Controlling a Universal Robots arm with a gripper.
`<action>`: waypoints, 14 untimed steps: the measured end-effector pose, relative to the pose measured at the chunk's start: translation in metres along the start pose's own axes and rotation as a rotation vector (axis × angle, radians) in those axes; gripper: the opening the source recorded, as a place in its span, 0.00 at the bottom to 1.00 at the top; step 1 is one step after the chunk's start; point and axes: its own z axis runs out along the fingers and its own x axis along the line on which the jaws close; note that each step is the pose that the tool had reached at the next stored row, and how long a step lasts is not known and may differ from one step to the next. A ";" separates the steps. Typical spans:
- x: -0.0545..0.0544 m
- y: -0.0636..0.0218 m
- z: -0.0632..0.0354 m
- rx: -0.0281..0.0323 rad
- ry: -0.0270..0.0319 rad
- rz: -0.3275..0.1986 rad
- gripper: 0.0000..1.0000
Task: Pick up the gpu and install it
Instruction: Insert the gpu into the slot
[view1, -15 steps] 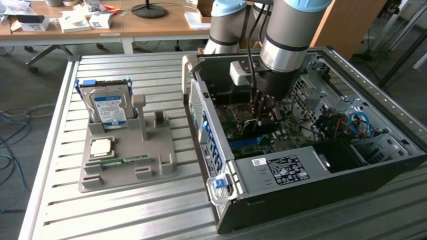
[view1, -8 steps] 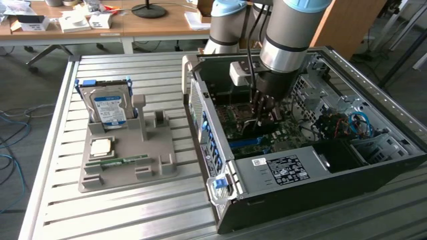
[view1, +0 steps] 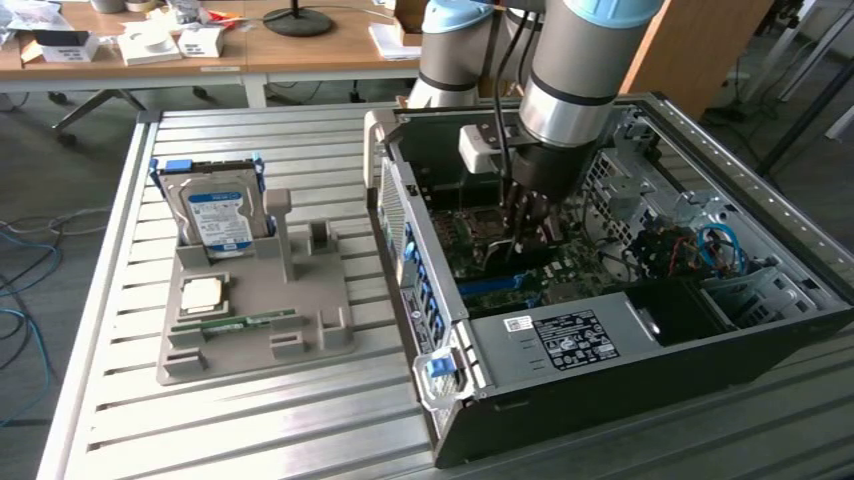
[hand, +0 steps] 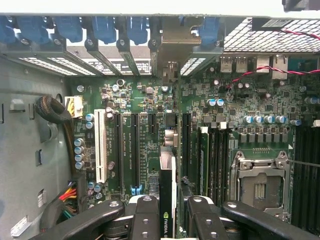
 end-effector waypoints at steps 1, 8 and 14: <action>0.000 0.0000 0.0004 0.0000 0.0000 0.000 0.26; 0.000 0.0000 0.0014 -0.0001 0.0001 0.000 0.26; 0.000 0.0001 0.0038 0.0001 -0.0004 0.000 0.26</action>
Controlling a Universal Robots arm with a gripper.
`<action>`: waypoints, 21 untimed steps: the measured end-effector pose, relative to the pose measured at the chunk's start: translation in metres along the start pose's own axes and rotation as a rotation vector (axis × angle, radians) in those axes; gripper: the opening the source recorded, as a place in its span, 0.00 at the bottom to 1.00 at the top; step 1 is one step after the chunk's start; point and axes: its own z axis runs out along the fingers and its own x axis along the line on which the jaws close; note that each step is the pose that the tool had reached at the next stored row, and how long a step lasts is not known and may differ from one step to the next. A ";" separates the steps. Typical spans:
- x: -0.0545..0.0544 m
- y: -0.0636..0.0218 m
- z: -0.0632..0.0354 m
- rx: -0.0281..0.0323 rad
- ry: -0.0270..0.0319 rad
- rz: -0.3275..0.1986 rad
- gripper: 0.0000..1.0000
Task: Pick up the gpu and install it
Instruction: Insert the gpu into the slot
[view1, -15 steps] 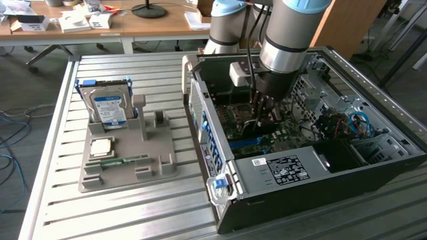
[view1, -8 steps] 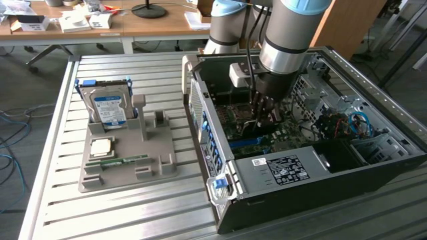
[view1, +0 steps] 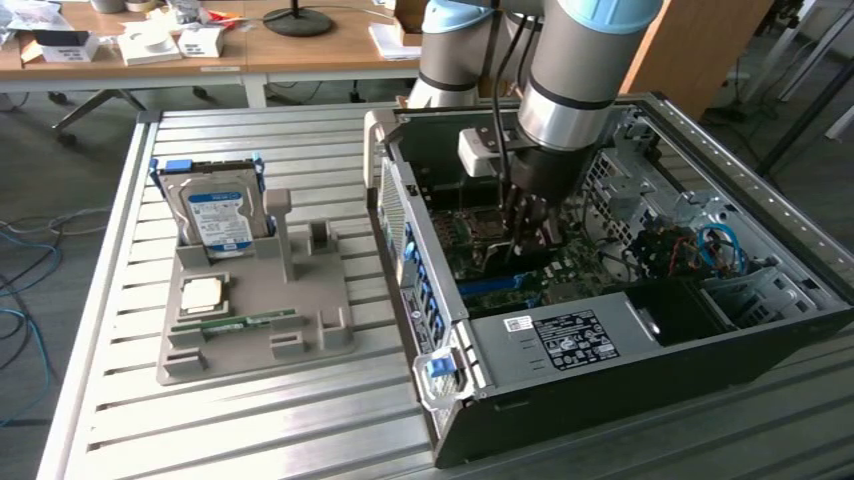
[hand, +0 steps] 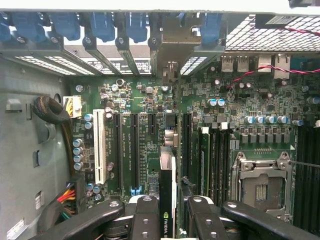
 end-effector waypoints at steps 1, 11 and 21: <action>0.000 0.0000 0.0004 -0.0001 0.0001 0.000 0.26; 0.000 0.0001 0.0024 -0.0002 0.0004 0.000 0.26; 0.000 0.0012 0.0025 -0.0001 0.0001 0.000 0.26</action>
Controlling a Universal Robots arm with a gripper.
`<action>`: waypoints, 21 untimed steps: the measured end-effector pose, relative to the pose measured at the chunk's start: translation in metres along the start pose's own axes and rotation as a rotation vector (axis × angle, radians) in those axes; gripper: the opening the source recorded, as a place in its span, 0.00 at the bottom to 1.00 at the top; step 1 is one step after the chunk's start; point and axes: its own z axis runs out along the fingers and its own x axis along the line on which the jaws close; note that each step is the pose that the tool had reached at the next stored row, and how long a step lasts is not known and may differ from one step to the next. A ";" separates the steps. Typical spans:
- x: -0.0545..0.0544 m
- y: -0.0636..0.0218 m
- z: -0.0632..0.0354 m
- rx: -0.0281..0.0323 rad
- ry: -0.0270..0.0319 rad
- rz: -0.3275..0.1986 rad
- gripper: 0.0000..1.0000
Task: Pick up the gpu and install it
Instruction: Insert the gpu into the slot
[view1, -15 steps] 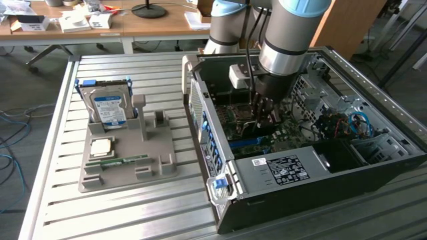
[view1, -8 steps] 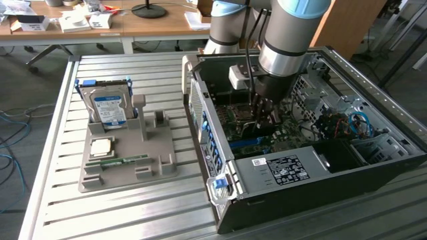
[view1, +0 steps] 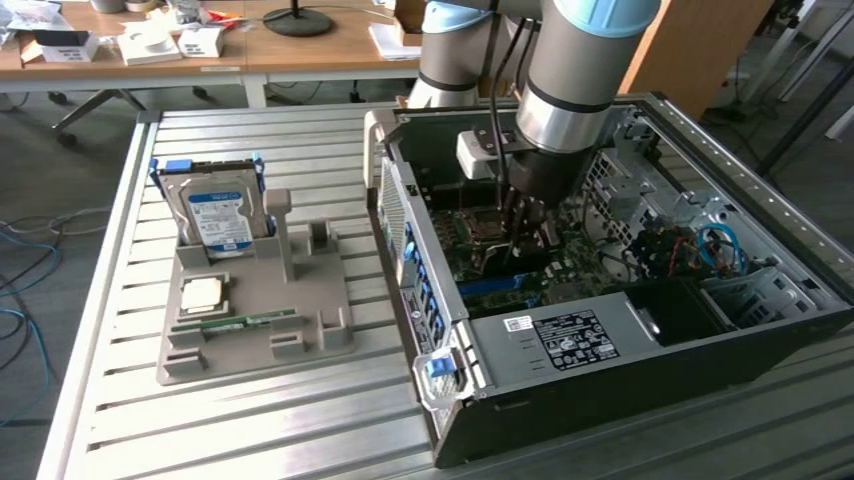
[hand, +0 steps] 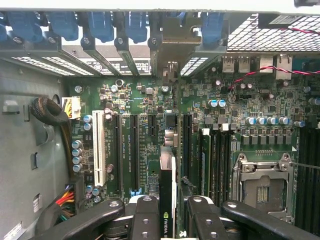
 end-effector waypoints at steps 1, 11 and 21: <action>0.000 0.0000 0.0000 0.0000 0.0000 0.000 0.26; 0.000 0.0024 0.0000 0.0003 0.0000 0.000 0.26; 0.000 0.0024 0.0014 0.0003 -0.0001 0.000 0.26</action>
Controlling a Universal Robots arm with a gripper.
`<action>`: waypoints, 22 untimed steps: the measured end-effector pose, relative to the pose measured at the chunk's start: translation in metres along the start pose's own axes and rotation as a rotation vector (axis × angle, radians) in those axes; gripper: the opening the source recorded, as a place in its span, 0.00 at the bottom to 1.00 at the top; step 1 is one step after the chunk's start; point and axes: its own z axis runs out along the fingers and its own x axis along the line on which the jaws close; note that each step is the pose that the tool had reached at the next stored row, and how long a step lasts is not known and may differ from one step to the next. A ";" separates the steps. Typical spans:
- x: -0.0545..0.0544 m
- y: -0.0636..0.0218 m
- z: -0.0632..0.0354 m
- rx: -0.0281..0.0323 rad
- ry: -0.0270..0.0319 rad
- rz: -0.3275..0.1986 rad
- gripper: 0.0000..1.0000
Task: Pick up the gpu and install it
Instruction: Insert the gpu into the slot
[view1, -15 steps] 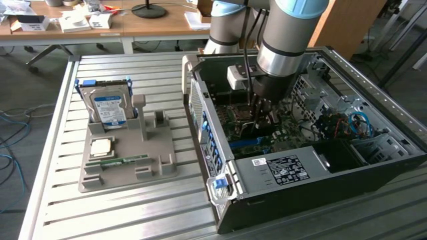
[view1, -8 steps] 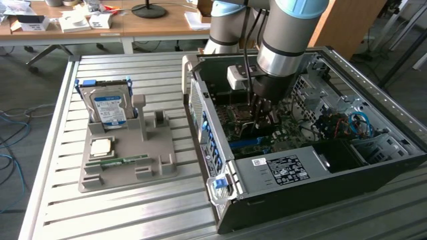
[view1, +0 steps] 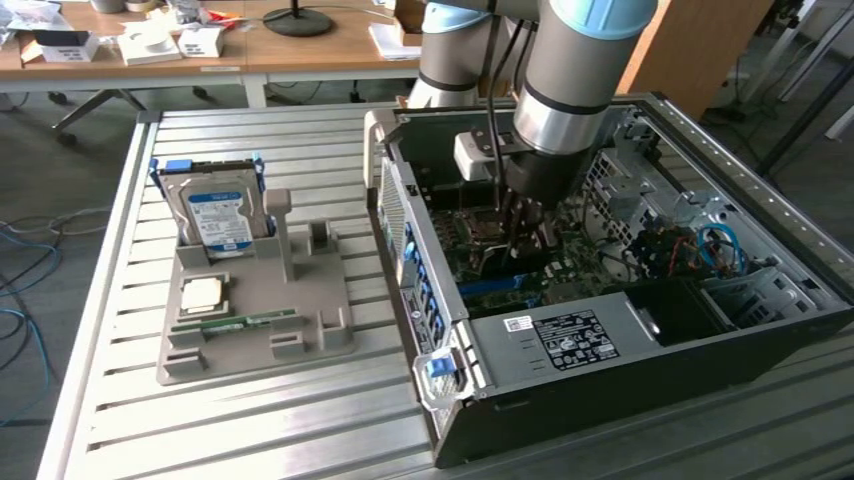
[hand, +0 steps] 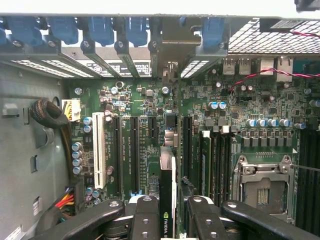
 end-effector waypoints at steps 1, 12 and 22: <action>0.000 0.0000 -0.0001 -0.0001 0.0003 0.000 0.26; 0.000 0.0000 0.0017 0.0000 -0.0001 0.000 0.26; 0.000 0.0000 0.0024 0.0000 0.0001 0.000 0.26</action>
